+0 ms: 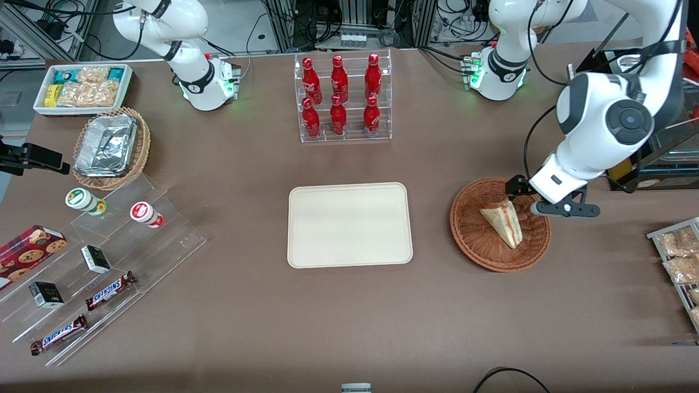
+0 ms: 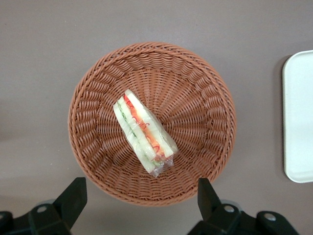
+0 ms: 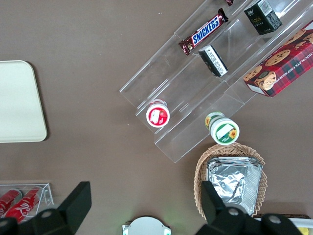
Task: Place sandwich from basket to tray
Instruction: 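Lower the open left gripper and close it on the wrapped sandwich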
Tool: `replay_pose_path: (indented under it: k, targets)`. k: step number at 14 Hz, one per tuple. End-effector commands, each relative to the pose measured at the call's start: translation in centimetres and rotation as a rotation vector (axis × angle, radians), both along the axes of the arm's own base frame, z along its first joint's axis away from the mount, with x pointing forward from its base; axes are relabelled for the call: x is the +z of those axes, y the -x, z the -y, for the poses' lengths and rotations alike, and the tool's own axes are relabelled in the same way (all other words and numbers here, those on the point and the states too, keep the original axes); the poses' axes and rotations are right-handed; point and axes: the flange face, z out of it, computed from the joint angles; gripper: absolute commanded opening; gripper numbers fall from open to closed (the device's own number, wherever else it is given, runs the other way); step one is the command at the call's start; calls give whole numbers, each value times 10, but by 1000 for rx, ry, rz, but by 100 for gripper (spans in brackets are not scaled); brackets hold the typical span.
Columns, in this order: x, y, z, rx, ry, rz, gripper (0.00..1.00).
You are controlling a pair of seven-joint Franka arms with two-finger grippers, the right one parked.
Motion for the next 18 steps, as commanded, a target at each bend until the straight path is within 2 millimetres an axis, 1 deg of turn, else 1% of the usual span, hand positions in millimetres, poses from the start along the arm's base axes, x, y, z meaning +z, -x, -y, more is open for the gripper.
replay_pose_path:
  k: [1, 4, 7, 8, 10, 11, 18]
  targets:
    - [-8, 16, -4, 103, -7, 41, 100]
    - [-16, 17, -3, 288, 0, 52, 100]
    - [-29, 14, 0, 590, 14, 49, 100]
    - [-35, 13, 1, 650, 16, 45, 100]
    - [-46, 11, 1, 710, 15, 28, 100]
    - [-57, 9, 1, 784, 18, 19, 100]
    - [-101, 3, 2, 808, 19, -22, 100]
